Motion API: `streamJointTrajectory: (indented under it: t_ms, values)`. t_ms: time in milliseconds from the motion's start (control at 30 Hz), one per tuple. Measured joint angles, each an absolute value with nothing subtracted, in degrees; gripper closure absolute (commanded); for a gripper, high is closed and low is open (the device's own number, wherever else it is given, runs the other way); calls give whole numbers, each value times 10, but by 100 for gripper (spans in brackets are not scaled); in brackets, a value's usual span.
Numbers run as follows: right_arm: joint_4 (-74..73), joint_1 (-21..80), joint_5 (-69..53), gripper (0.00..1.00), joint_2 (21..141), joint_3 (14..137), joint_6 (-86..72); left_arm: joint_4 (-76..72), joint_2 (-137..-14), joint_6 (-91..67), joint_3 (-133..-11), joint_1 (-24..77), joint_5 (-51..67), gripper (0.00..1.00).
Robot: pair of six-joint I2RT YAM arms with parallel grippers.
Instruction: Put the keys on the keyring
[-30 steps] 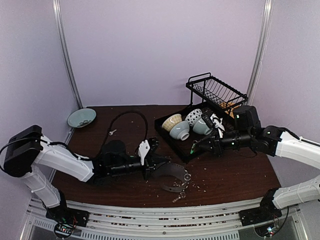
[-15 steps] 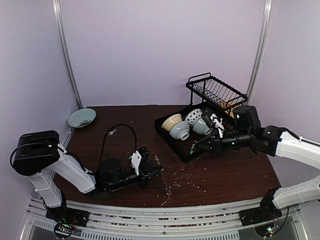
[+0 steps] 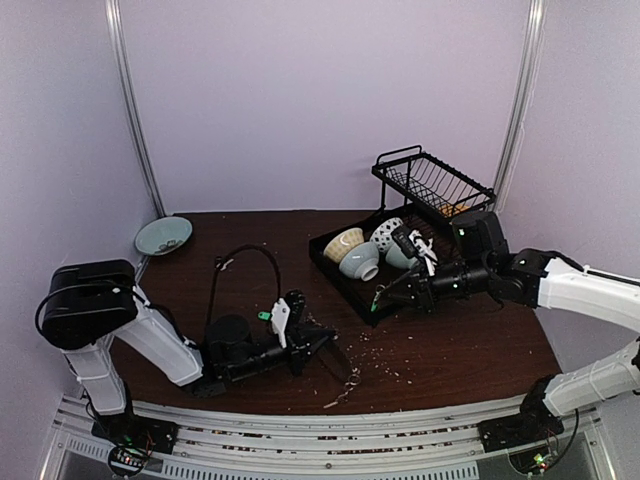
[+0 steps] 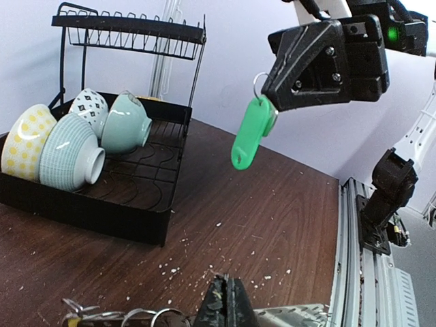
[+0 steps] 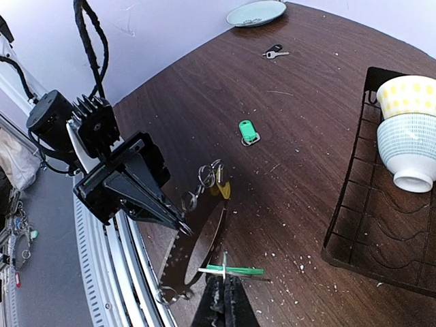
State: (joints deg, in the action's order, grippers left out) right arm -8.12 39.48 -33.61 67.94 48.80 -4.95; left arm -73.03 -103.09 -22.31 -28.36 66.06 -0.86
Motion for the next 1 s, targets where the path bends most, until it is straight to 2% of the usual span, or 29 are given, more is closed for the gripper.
streamJointTrajectory:
  t_ms: [200, 333, 467, 633, 867, 1000]
  values:
    - [-87, 395, -334, 100, 674, 496, -50, -693, -1061, -186, -418, 661, 24, 100]
    - [-91, 395, -321, 100, 647, 504, -49, -712, -1053, -178, -444, 658, 30, 100]
    - [-91, 395, -315, 100, 620, 504, -49, -771, -1086, -225, -417, 647, 30, 100]
    - [-98, 395, -313, 100, 615, 504, -47, -871, -1197, -325, -373, 623, 36, 100]
    - [-103, 395, -324, 100, 614, 504, -48, -884, -1170, -391, -313, 605, -3, 100]
    - [-110, 395, -329, 100, 602, 504, -50, -832, -1132, -396, -300, 616, -20, 100]
